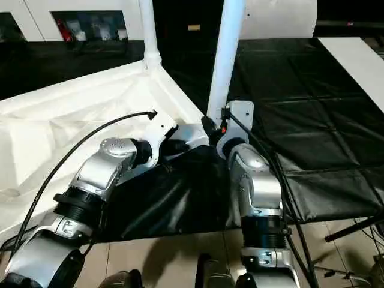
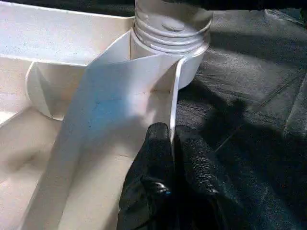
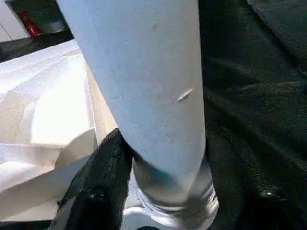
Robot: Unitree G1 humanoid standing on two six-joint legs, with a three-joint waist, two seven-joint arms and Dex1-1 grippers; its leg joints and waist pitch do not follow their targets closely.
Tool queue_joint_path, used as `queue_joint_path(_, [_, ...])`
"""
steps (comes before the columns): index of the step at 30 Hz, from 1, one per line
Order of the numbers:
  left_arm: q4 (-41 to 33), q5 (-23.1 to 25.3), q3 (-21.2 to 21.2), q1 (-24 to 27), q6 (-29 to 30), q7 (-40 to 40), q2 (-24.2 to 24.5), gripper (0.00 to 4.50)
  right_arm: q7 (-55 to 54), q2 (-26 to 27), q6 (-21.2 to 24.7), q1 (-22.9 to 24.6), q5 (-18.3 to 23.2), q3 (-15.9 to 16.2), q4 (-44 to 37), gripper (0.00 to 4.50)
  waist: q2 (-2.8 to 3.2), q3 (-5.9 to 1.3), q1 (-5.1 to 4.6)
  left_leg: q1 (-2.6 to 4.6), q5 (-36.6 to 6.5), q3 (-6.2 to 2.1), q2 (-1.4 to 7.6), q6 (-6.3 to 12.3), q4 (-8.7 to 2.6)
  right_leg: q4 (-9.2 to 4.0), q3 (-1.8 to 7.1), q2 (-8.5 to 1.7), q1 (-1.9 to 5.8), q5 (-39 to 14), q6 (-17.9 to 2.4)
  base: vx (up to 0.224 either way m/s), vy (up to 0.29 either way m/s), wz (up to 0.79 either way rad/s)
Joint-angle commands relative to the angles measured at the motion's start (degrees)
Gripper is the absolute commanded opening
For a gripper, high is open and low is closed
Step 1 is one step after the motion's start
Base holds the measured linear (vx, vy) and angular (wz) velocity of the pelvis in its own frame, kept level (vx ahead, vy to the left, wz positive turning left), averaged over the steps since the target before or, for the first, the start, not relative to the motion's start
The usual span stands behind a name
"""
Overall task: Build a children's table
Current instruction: Rotate leg to tighten
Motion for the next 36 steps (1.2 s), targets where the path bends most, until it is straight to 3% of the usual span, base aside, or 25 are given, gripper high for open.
queue_joint_path(1, [-1.7, -1.5, -1.0, -1.5, -1.6, 2.9, -4.0, 0.0, 5.5, 6.3, 3.5, 1.4, 3.9, 9.9, 3.2, 2.79, -0.47, -2.77, 0.26, -0.77, -16.5, -1.03, 1.97, 4.43, -4.53, -3.91, 2.21, -3.31, 2.98, -30.6, -4.7, 0.0, 0.0, 0.0])
queue_joint_path(3, [-2.1, -1.2, -1.3, -1.0, -1.9, 2.3, -3.2, 0.0, 5.0, 5.7, 2.7, 1.7, 2.8, 9.7, 2.7, 3.14, -0.51, -3.2, -0.15, -0.98, -14.0, -1.01, 1.96, 5.1, -4.3, -3.47, 2.33, -3.44, 3.21, -27.2, -6.0, 0.0, 0.0, 0.0])
queue_joint_path(4, [-2.4, -1.2, -1.8, -0.4, -2.4, 1.1, -2.1, 0.0, 5.0, 4.6, 1.9, 2.1, 2.4, 9.1, 2.2, 3.18, -0.64, -4.06, 0.15, -0.85, -7.8, -0.52, 2.2, 6.32, -3.66, -2.27, 2.88, -3.31, 3.06, -17.6, -8.9, 0.0, 0.0, 0.0])
queue_joint_path(5, [-2.6, -1.2, -1.8, 0.0, -2.4, 0.4, -1.4, 0.0, 5.3, 3.8, 1.1, 2.5, 2.4, 8.7, 1.7, 3.18, -0.58, -3.86, 0.26, -0.73, -6.4, -0.3, 2.38, 7.08, -3.67, -2.08, 3.03, -3.05, 2.74, -14.9, -10.2, 0.0, 0.0, 0.0])
queue_joint_path(7, [-2.8, -1.3, -2.0, 0.4, -2.8, -0.6, -0.5, 0.0, 6.0, 2.7, 0.4, 3.0, 2.4, 8.3, 1.0, 3.42, -0.51, -3.71, 0.61, -0.93, -6.2, 0.0, 2.23, 8.49, -3.47, -1.89, 3.03, -3.11, 2.87, -13.9, -12.0, 0.025, -0.016, 0.05])
queue_joint_path(8, [-3.2, -1.4, -2.4, 1.5, -4.2, -3.7, 1.8, 0.0, 9.0, -0.8, -1.0, 4.3, 2.9, 7.4, -1.0, 3.54, -0.69, -3.83, 1.26, -1.14, -5.2, 0.02, 2.06, 9.06, -3.27, -1.67, 3.05, -3.17, 3.14, -13.8, -11.9, 0.068, -0.057, 0.04])
queue_joint_path(12, [-3.3, -1.5, -2.7, 2.1, -4.8, -5.4, 3.3, 0.0, 11.4, -3.1, -1.4, 5.2, 3.3, 6.9, -2.6, 3.85, -0.56, -3.96, 1.68, -1.29, -1.8, 0.18, 2.11, 10.38, -2.98, -1.17, 3.05, -2.99, 3.28, -10.6, -12.8, 0.0, 0.0, 0.0])
queue_joint_path(14, [-2.9, -1.2, -2.9, 2.8, -6.1, -7.1, 5.2, 0.0, 14.8, -6.7, -1.4, 6.9, 3.7, 6.5, -5.5, 4.05, -0.61, -3.97, 2.08, -1.17, -1.6, 0.25, 2.11, 10.52, -2.91, -1.24, 3.01, -2.82, 3.29, -11.1, -12.3, 0.0, 0.0, 0.0])
queue_joint_path(19, [-1.5, -2.0, -4.0, 4.4, -11.3, -14.3, 10.8, 0.0, 27.1, -18.2, -1.8, 12.2, 6.7, 7.3, -12.8, 4.43, -0.71, -3.74, 2.4, -1.13, -4.3, 0.19, 2.31, 9.87, -3.11, -1.69, 2.99, -2.65, 3.23, -15.4, -10.7, 0.0, 0.0, 0.0])
queue_joint_path(23, [-1.0, -2.3, -5.3, 4.8, -14.3, -19.1, 13.4, 0.0, 31.9, -22.8, -3.0, 13.3, 7.4, 7.0, -14.3, 4.47, -0.69, -3.74, 2.17, -1.07, -7.0, 0.14, 2.3, 8.05, -3.2, -2.19, 3.0, -2.76, 3.05, -21.1, -9.0, 0.0, 0.0, 0.0])
queue_joint_path(25, [-0.8, -2.4, -6.1, 5.1, -16.5, -22.2, 15.0, 0.0, 34.3, -24.8, -3.4, 13.5, 8.0, 6.5, -14.7, 4.47, -0.61, -3.85, 2.38, -0.94, -6.9, 0.15, 2.38, 7.86, -3.14, -2.2, 3.05, -2.75, 2.95, -20.8, -9.2, 0.0, 0.0, 0.0])
queue_joint_path(29, [-1.0, -4.5, -8.2, 5.9, -21.8, -33.0, 19.1, 0.0, 39.4, -29.4, -5.0, 12.4, 8.8, 7.4, -13.8, 4.47, -0.51, -4.47, 2.46, -0.88, -3.4, 0.29, 2.5, 9.33, -2.79, -1.05, 3.18, -2.69, 3.2, -12.6, -12.4, 0.0, 0.0, 0.0])
queue_joint_path(33, [-1.6, -6.2, -8.8, 5.8, -23.0, -38.6, 20.8, 0.0, 43.5, -30.6, -7.4, 11.4, 9.1, 9.0, -12.1, 4.47, -0.37, -4.46, 2.78, -0.58, -3.4, 0.53, 2.75, 9.73, -2.66, -0.9, 3.27, -2.74, 2.91, -12.4, -13.5, 0.0, 0.0, 0.0])
queue_joint_path(36, [-1.1, -6.4, -9.6, 5.1, -25.0, -43.0, 22.3, 0.0, 50.9, -31.7, -8.7, 10.3, 11.2, 10.5, -9.6, 4.47, -0.33, -4.6, 3.72, -0.37, -4.4, 0.6, 3.04, 9.3, -2.55, -0.59, 3.38, -2.81, 2.88, -12.8, -14.1, 0.0, 0.0, 0.0])
